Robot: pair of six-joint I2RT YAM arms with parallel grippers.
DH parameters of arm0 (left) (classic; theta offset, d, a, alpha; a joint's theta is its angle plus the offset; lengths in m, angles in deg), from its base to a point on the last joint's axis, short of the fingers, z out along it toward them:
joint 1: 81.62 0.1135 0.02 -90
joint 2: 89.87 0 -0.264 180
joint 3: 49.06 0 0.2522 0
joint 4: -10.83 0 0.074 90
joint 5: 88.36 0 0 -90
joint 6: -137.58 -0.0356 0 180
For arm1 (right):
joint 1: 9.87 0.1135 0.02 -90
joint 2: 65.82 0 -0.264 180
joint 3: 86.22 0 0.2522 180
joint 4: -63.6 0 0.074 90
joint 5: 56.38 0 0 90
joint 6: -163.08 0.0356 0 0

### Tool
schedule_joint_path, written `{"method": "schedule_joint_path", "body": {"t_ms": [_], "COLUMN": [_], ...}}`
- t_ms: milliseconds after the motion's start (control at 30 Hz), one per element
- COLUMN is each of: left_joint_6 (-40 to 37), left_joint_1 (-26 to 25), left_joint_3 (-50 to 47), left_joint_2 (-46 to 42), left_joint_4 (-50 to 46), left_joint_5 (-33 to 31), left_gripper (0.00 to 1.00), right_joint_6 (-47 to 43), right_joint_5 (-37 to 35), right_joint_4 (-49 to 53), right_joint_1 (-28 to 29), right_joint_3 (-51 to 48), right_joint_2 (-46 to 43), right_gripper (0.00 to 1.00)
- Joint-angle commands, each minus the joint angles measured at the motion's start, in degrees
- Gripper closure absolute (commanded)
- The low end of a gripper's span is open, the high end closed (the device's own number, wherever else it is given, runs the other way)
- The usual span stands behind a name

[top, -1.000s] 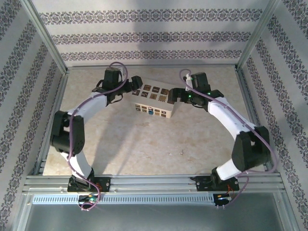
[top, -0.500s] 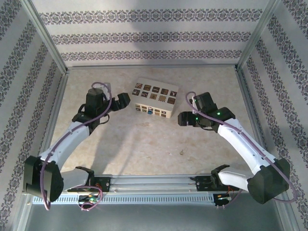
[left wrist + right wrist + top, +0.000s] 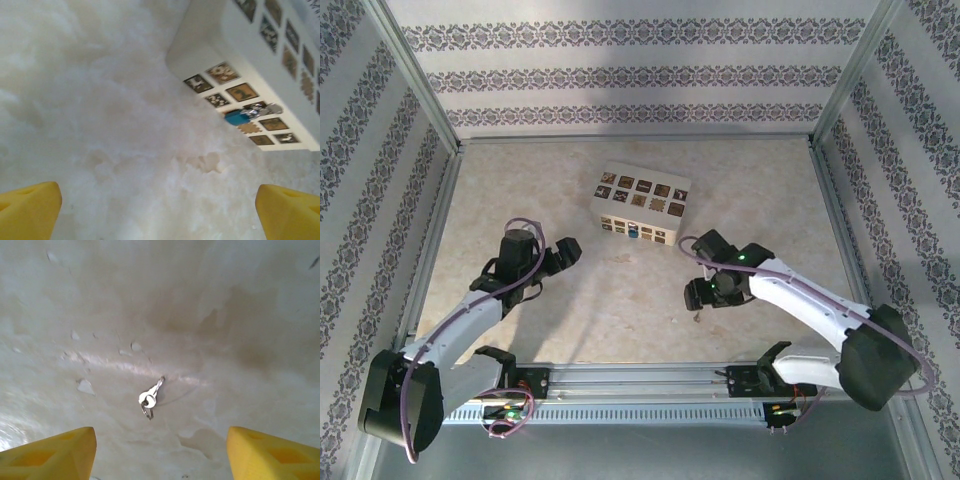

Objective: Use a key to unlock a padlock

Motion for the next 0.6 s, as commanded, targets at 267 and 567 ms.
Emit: {"method": "schedule_joint_path", "body": {"t_ms": [267,567], "left_joint_6": [2.45,2.91], "left_joint_1": [0.36,0.19], "left_joint_3": [-1.06,-0.73], "left_joint_2": [3.57,6.33], "left_joint_4": [4.82,5.41], "left_joint_5": [0.57,1.27], "left_gripper": [0.01,0.01], "right_joint_6": [2.1,0.95], "right_joint_5": [0.47,0.66], "right_joint_4": [-0.15,-1.79], "right_joint_1": [5.22,7.05], "right_joint_3": [-1.51,1.31], "right_joint_2": [8.18,15.15], "right_gripper": [0.43,0.6]}}
